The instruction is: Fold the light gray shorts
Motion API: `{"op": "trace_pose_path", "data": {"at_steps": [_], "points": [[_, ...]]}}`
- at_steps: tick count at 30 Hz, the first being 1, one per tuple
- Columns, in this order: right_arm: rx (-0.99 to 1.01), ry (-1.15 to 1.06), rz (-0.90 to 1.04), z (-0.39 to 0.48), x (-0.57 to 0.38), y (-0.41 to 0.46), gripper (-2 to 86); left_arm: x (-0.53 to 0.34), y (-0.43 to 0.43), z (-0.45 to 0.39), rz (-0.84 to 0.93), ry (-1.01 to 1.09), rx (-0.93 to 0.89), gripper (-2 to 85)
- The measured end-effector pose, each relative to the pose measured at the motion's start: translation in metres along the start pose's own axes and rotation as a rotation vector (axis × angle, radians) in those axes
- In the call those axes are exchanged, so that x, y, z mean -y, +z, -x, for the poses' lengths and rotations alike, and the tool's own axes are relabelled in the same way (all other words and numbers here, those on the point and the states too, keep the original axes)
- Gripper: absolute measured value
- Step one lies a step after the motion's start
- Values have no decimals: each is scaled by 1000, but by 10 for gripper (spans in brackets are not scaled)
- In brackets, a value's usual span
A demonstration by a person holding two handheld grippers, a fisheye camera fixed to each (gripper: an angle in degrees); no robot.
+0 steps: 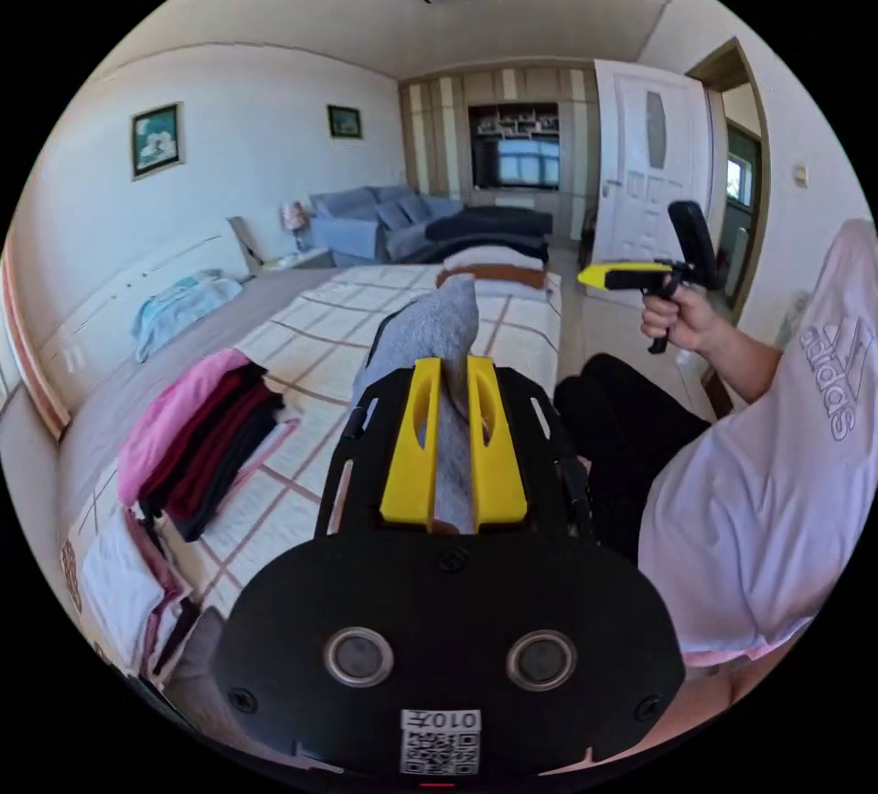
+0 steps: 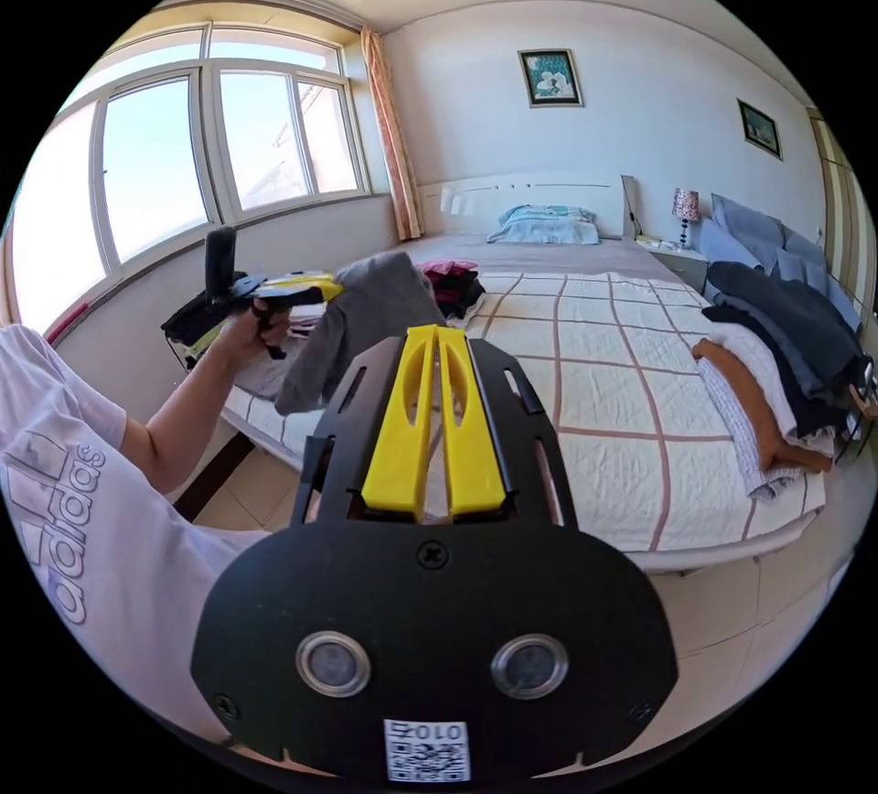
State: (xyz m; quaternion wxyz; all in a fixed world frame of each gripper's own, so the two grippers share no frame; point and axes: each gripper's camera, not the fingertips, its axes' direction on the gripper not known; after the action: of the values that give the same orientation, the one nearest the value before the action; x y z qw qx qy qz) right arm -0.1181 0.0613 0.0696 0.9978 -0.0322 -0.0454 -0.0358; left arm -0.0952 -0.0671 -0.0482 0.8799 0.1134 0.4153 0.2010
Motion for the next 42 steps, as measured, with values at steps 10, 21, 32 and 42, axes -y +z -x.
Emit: {"op": "trace_pose_path", "data": {"at_steps": [10,21,32,42], "points": [[151,104,202,-70,-31,75,87,-88,-10,15,-122,-497,221,109],[127,-49,390,-93,9,191,129,-86,50,54,97,-609,234,146],[190,-38,434,-93,14,204,60,-30,64,87,58,-558,142,49],[-70,-113,-339,-100,189,-97,52,196,-109,86,-652,-94,178,15]]}}
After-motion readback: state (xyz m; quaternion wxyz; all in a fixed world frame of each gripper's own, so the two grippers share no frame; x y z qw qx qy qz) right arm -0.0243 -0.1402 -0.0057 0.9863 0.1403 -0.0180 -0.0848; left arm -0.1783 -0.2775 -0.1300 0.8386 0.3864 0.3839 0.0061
